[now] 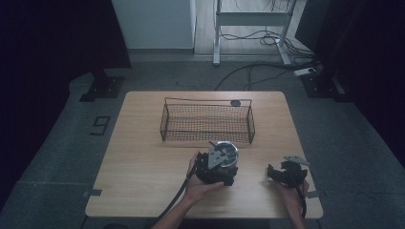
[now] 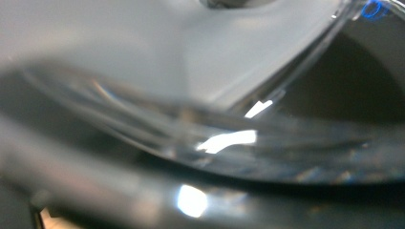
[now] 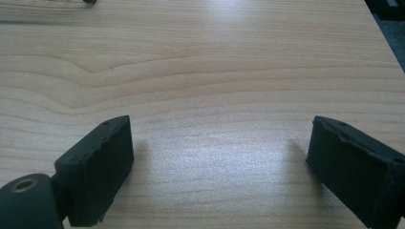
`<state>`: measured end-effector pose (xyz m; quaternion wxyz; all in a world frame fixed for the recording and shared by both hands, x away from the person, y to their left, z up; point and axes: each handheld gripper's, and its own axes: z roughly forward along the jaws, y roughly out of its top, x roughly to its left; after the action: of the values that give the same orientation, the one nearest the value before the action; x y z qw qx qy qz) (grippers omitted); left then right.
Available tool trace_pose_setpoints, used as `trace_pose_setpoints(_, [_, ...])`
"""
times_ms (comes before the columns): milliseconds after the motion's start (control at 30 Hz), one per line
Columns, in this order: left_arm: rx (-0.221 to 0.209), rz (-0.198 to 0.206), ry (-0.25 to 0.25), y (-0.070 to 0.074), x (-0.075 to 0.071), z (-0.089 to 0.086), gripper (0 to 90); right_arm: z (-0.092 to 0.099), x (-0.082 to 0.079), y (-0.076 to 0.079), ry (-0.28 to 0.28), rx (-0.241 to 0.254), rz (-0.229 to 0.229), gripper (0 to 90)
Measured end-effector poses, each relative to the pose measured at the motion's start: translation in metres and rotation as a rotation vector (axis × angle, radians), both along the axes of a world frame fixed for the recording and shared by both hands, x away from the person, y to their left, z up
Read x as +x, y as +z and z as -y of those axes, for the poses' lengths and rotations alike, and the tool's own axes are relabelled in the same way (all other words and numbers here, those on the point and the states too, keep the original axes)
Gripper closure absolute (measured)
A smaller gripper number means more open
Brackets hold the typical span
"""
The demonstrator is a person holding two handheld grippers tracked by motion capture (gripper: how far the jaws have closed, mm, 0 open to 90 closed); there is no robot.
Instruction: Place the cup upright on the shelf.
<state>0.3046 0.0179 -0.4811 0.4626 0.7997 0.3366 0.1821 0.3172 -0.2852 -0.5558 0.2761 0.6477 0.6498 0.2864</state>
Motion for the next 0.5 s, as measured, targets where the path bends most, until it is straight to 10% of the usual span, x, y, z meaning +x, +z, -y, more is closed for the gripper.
trace_pose_setpoints(500, [-0.012, 0.02, 0.062, 0.017, 0.009, -0.037, 3.7, 0.0, 0.0, 0.0, -0.001, 0.0, 0.002, 8.8])
